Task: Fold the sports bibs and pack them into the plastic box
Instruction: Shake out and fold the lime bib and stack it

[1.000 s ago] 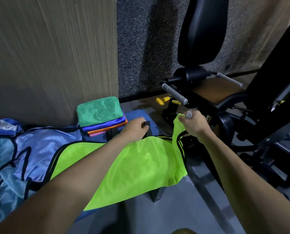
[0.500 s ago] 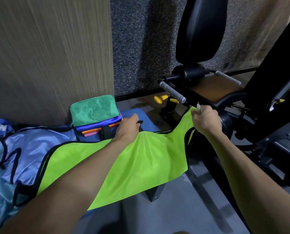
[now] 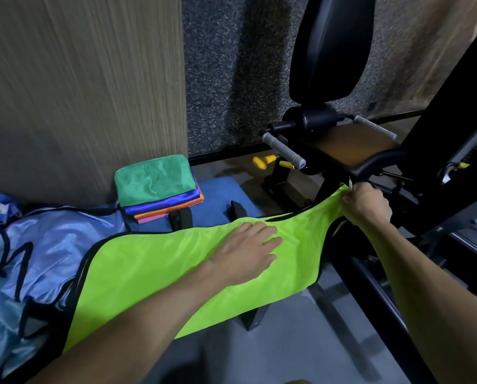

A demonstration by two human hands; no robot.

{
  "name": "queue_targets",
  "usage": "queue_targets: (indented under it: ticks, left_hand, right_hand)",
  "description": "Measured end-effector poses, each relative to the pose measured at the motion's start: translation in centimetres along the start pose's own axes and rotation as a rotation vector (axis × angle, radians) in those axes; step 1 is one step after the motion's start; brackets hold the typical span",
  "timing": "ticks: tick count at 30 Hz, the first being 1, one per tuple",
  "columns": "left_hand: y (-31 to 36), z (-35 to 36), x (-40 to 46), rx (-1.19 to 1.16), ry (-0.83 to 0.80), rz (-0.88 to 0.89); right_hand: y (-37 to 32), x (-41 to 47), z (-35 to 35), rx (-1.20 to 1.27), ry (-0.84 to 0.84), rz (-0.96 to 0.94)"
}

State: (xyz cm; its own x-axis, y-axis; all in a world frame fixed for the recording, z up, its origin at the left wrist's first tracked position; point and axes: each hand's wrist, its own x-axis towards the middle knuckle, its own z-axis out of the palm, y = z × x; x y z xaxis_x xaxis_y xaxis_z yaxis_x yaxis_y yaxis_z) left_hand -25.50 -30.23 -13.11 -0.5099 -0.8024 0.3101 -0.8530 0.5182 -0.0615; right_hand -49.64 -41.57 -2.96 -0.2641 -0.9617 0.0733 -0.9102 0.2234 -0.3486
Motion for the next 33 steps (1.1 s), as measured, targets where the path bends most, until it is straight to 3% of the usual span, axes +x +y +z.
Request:
queue_targets:
  ticks: [3,6,14,18,21,26,29,33]
  left_hand:
    - [-1.0,0.0,-0.7,-0.135,-0.255,-0.132]
    - [-1.5,-0.1,-1.4,-0.221,-0.317,-0.066]
    - [-1.4,-5.9,-7.4,-0.347,-0.045,-0.116]
    - [-3.7,-9.5,-13.6,-0.577,0.065,-0.460]
    - [-6.7,-10.4,-17.2,-1.002,0.213,-0.823]
    - [-9.0,-12.6,-17.9,-1.468,0.367,-1.214]
    - [-9.6,-12.3,-18.8,-1.395,0.298,-1.264]
    - [-10.7,-11.1,-19.6,-1.215,0.262,-1.276]
  right_hand:
    - [0.0,0.1,-0.5,0.046,0.009,-0.001]
    - [-0.6,0.1,-1.5,0.129,0.032,-0.014]
    - [-7.5,-5.1,-5.4,0.299,0.043,-0.268]
    - [-14.1,-12.1,-5.7,0.338,-0.040,-0.515]
    - [-19.3,-17.1,-2.9,0.332,-0.169,-0.630]
    - [-25.0,-24.7,5.0,0.236,-0.466,-0.671]
    - [-25.4,-26.8,8.0,0.293,-0.751,-0.714]
    - [-23.8,-26.5,7.1,0.467,-1.052,-0.590]
